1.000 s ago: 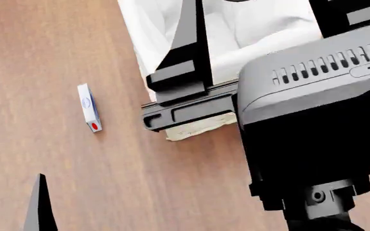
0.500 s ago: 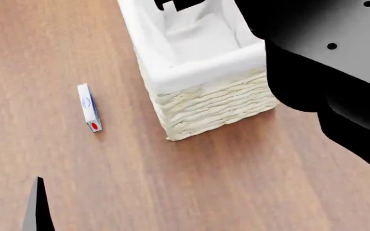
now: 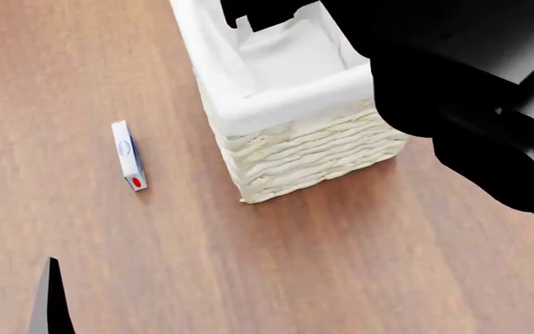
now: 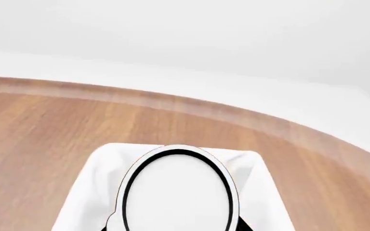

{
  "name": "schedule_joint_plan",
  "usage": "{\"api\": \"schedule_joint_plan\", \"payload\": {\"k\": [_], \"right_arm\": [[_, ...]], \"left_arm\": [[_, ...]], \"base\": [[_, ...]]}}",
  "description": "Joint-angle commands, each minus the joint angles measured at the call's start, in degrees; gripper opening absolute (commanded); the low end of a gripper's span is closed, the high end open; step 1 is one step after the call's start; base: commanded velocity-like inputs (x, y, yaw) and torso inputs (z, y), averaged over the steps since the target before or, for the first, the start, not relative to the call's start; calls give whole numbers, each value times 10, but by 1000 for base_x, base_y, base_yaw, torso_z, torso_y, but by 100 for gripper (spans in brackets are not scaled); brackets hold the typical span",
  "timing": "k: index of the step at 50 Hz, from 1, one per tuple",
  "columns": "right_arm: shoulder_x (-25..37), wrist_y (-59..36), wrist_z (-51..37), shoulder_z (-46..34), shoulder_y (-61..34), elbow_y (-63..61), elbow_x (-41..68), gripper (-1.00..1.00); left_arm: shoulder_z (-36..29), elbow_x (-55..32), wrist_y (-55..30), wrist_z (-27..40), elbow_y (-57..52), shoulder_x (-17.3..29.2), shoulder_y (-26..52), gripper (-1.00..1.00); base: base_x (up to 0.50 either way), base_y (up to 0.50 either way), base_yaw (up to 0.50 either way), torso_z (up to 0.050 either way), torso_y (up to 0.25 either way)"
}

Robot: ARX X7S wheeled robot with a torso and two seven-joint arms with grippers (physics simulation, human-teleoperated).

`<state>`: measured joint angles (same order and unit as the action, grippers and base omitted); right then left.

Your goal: Pick up the alphabet soup and the cream cheese box, and put them in the basket.

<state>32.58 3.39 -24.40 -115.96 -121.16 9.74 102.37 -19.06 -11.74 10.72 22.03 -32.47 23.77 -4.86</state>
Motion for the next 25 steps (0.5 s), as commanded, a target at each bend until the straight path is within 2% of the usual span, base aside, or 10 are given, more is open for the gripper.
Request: {"api": "schedule_joint_plan", "payload": {"k": [1,25], "right_arm": [[-9,-6,6,9,18,17,-28,-100],[-13,-10,9,14,29,27,-38,-100]], "left_arm": [[1,-1,-1,3,-5,3,-2,100],[0,1,-2,9,-4,6,-2,100]], "base": [[0,0,0,0,0],[0,0,0,0,1]]}}
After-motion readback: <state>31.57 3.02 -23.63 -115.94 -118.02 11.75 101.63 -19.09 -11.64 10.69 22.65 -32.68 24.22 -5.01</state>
